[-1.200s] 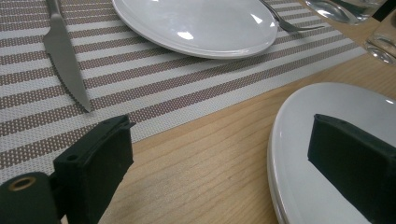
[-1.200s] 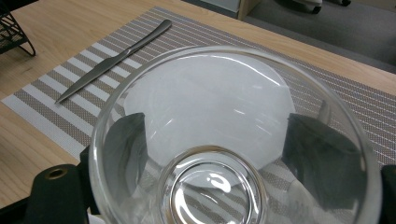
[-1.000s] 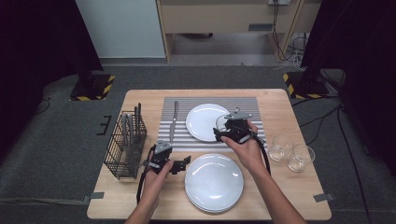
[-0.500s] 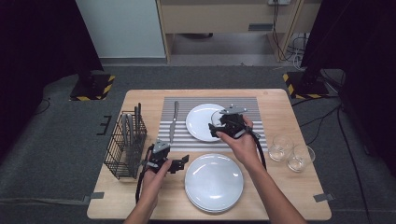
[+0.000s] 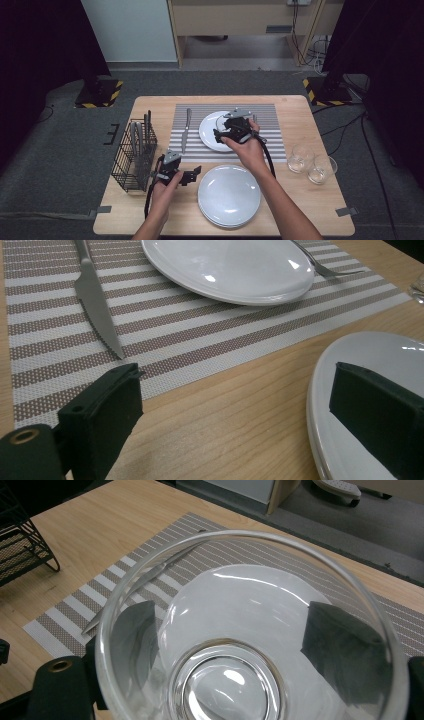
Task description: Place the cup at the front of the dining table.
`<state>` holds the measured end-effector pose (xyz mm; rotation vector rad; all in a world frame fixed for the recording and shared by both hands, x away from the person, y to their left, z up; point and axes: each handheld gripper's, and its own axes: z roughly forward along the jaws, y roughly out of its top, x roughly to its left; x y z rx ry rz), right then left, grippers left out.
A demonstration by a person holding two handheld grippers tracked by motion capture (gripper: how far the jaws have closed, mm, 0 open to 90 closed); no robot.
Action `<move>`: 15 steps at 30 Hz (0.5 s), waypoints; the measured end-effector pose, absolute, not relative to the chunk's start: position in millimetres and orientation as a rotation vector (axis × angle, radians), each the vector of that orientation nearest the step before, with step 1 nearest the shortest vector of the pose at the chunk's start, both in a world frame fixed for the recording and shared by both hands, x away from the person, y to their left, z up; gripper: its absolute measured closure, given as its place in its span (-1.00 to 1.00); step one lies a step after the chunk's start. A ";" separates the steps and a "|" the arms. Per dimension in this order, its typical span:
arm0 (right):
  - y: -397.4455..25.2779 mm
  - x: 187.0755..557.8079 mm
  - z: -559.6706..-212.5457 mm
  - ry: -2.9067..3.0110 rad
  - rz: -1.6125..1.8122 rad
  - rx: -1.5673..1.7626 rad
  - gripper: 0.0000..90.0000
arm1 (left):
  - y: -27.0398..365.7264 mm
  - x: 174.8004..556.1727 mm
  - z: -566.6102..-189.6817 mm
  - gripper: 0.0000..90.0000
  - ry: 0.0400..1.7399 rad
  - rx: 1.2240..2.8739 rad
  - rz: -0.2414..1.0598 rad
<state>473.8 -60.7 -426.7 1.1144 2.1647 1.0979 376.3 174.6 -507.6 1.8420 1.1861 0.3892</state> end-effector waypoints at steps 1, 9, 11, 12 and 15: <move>-58.3 474.8 -426.5 2.168 1.098 1.111 -0.56 | 175.0 376.3 -507.7 -0.86 1.185 1.843 0.392; -41.2 481.1 -427.3 2.183 1.106 1.095 -0.56 | 178.6 376.7 -508.3 -0.86 1.195 1.837 0.406; -36.9 482.6 -427.4 2.190 1.106 1.085 -0.56 | 179.0 376.9 -508.8 -0.86 1.197 1.835 0.409; -34.6 483.1 -427.4 2.190 1.108 1.085 -0.56 | 179.4 376.9 -508.8 -0.86 1.198 1.839 0.412; -27.8 485.0 -427.9 2.197 1.118 1.084 -0.56 | 180.2 376.9 -509.7 -0.86 1.199 1.837 0.424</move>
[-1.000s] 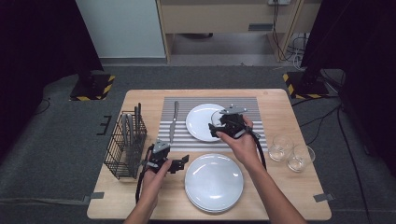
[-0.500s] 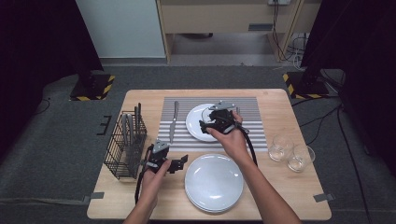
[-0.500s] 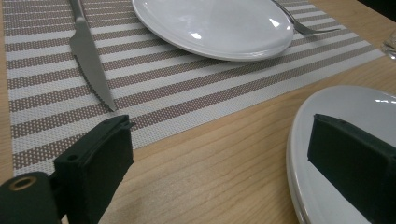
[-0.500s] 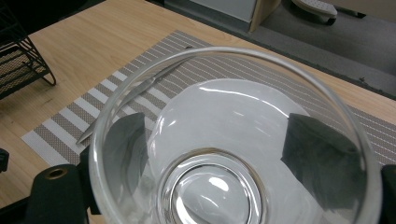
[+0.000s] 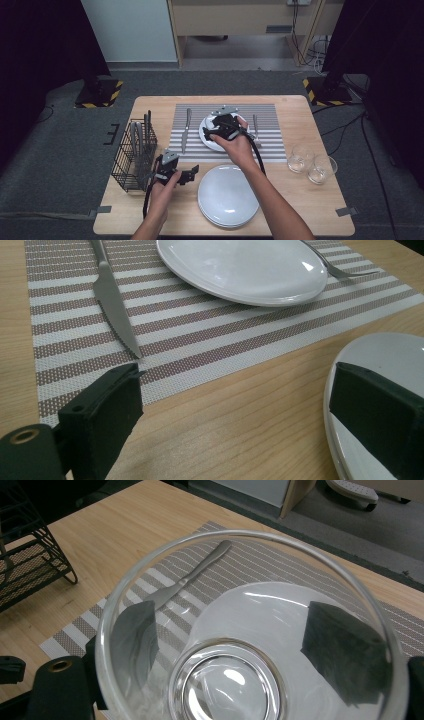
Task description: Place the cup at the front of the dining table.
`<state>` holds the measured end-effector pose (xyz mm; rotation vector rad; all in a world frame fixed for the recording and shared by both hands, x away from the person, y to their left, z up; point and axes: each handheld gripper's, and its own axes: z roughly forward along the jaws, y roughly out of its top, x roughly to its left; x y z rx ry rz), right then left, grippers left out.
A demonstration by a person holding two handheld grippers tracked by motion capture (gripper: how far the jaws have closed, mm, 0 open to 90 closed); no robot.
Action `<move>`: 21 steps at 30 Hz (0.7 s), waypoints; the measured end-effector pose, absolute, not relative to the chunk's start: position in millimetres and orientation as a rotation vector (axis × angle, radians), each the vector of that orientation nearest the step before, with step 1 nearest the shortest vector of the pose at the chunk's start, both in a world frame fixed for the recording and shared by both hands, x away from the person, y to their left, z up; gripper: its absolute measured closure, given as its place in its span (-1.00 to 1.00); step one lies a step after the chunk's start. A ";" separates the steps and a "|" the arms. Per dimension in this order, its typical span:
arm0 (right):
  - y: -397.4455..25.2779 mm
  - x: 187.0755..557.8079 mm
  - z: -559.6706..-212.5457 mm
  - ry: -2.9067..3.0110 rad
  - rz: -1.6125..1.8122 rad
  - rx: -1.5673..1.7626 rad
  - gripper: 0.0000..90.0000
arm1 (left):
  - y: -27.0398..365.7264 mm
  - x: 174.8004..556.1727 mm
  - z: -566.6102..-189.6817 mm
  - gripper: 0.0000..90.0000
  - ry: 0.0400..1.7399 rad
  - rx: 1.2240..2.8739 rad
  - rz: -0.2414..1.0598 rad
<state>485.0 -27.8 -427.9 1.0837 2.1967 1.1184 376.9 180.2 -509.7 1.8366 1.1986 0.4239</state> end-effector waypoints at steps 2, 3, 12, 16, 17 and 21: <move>-23.0 486.1 -429.0 2.203 1.122 1.087 -0.56 | 180.3 376.9 -510.9 -0.86 1.199 1.838 0.428; -20.9 486.8 -429.8 2.206 1.123 1.082 -0.56 | 180.4 376.8 -511.6 -0.86 1.201 1.840 0.427; -5.1 489.5 -438.7 2.230 1.123 1.072 -0.56 | 180.8 377.0 -513.3 -0.86 1.205 1.837 0.429; -1.7 490.1 -441.5 2.235 1.122 1.068 -0.56 | 181.8 377.1 -513.3 -0.86 1.209 1.832 0.427; -1.0 490.2 -441.9 2.237 1.121 1.068 -0.56 | 182.3 377.1 -513.2 -0.86 1.209 1.834 0.426; 2.7 489.8 -444.3 2.243 1.127 1.066 -0.56 | 183.1 377.1 -514.2 -0.86 1.217 1.820 0.419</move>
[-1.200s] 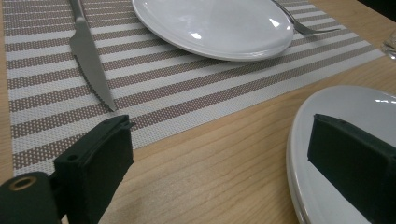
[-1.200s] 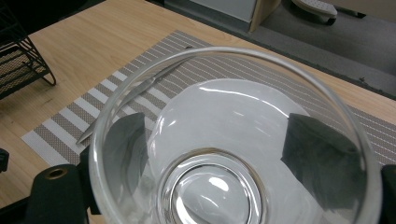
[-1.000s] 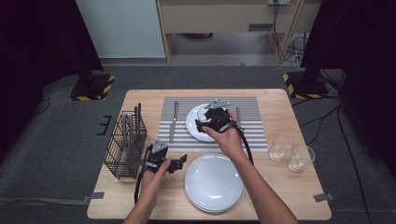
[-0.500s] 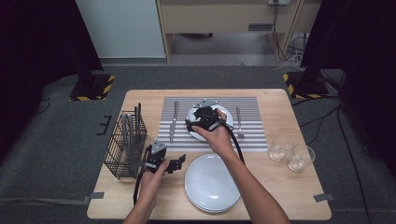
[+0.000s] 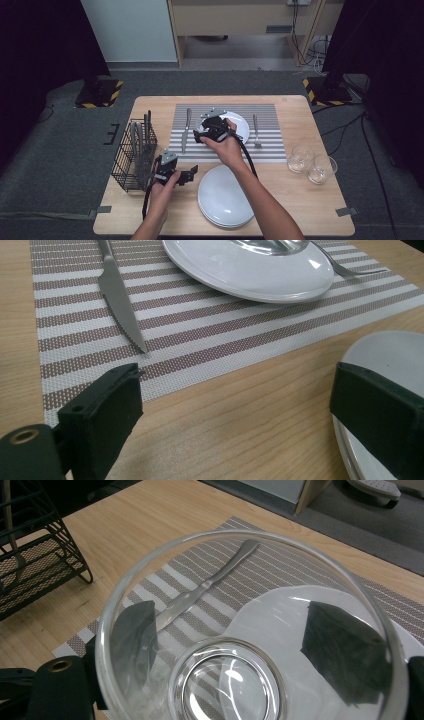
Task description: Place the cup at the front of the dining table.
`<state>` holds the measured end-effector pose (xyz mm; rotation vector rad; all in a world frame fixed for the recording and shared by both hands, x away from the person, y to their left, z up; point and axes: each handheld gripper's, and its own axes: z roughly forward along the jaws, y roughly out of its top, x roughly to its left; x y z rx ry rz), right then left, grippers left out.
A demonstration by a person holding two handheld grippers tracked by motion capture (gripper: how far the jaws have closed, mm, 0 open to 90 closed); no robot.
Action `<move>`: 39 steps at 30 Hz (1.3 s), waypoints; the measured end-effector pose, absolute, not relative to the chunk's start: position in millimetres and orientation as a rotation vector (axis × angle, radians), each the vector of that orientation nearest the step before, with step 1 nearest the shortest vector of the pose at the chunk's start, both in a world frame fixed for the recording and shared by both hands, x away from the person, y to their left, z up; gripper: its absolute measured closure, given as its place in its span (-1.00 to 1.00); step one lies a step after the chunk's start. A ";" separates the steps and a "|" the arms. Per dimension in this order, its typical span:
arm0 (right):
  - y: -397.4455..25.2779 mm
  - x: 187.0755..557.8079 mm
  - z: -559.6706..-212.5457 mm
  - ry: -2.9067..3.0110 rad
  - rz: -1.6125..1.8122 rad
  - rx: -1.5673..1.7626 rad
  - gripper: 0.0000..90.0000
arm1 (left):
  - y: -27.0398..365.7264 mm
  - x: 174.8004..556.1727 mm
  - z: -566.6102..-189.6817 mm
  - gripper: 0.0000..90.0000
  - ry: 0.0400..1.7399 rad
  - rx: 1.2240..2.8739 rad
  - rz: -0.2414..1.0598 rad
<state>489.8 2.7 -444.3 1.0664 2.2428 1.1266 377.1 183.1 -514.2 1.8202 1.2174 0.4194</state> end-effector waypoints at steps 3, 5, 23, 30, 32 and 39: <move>6.6 489.1 -447.3 2.251 1.125 1.062 -0.56 | 184.6 377.3 -516.1 -0.86 1.228 1.818 0.410; 9.7 488.2 -449.5 2.254 1.127 1.054 -0.56 | 186.0 377.4 -517.2 -0.86 1.232 1.811 0.399; 30.3 483.8 -465.7 2.288 1.143 1.044 -0.56 | 191.3 377.6 -520.1 -0.86 1.237 1.813 0.422; 34.8 480.6 -472.3 2.303 1.140 1.047 -0.56 | 191.4 377.6 -521.1 -0.86 1.235 1.822 0.419; 35.1 480.4 -474.4 2.305 1.136 1.050 -0.56 | 191.3 377.5 -521.1 -0.86 1.234 1.825 0.417; 38.2 479.6 -479.1 2.313 1.137 1.049 -0.56 | 191.9 377.8 -521.6 -0.86 1.237 1.827 0.413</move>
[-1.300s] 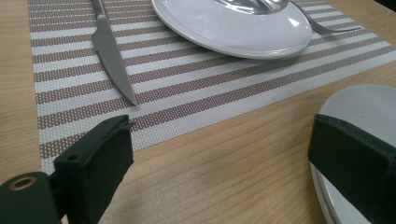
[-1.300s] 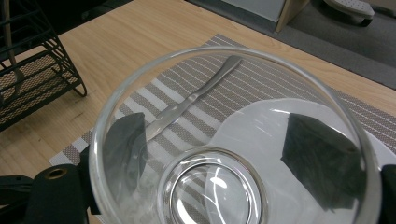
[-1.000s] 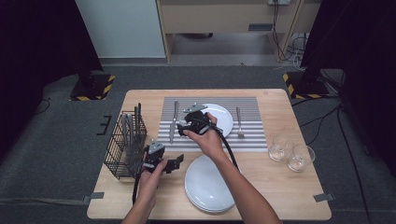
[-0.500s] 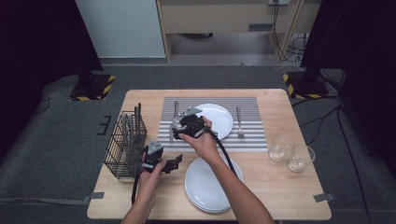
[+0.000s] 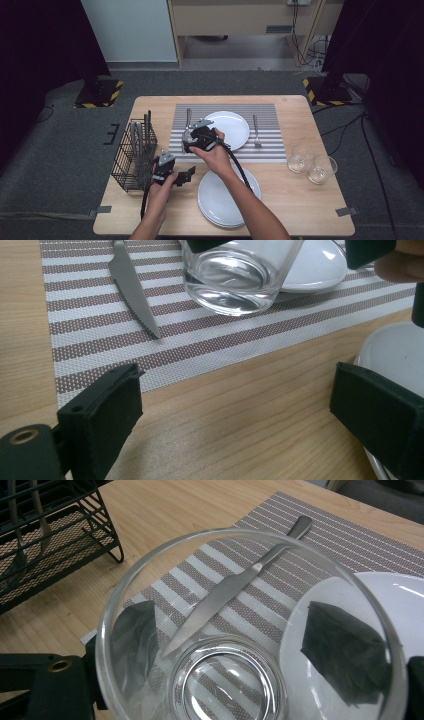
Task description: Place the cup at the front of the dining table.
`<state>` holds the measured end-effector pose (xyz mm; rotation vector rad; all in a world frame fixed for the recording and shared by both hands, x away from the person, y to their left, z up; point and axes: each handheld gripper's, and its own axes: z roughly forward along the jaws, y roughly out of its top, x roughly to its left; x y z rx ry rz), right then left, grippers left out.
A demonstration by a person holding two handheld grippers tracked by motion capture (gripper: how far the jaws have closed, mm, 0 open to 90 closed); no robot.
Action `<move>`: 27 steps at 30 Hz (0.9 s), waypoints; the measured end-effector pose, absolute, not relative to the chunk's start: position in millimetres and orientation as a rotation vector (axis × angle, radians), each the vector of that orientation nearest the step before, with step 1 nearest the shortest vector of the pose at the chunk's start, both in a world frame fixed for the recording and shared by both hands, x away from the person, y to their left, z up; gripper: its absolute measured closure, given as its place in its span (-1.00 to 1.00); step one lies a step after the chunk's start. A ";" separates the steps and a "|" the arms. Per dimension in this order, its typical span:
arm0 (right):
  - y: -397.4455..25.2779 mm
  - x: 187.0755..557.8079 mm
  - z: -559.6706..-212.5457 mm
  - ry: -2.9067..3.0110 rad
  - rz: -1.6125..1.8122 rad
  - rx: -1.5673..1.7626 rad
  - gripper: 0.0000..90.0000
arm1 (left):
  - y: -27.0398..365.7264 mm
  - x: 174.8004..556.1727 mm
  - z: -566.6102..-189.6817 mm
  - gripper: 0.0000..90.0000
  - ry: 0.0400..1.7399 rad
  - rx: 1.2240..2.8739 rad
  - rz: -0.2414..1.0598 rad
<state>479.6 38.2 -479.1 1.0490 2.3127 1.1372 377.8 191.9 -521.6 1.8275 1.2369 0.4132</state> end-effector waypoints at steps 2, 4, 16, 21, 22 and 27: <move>39.4 479.2 -480.2 2.315 1.143 1.051 -0.56 | 192.1 377.8 -521.6 -0.86 1.235 1.827 0.414; 40.7 478.9 -481.2 2.314 1.143 1.055 -0.56 | 192.2 377.8 -521.6 -0.86 1.237 1.823 0.410; 43.5 479.5 -488.7 2.309 1.156 1.084 -0.56 | 193.5 377.8 -521.0 -0.86 1.241 1.809 0.415; 43.3 481.3 -491.2 2.312 1.151 1.088 -0.56 | 193.3 377.9 -521.5 -0.86 1.241 1.813 0.411; 43.6 481.2 -491.5 2.314 1.149 1.090 -0.56 | 193.2 377.9 -521.6 -0.86 1.240 1.815 0.412; 44.9 480.9 -493.4 2.322 1.147 1.090 -0.56 | 192.9 377.8 -521.6 -0.86 1.240 1.815 0.411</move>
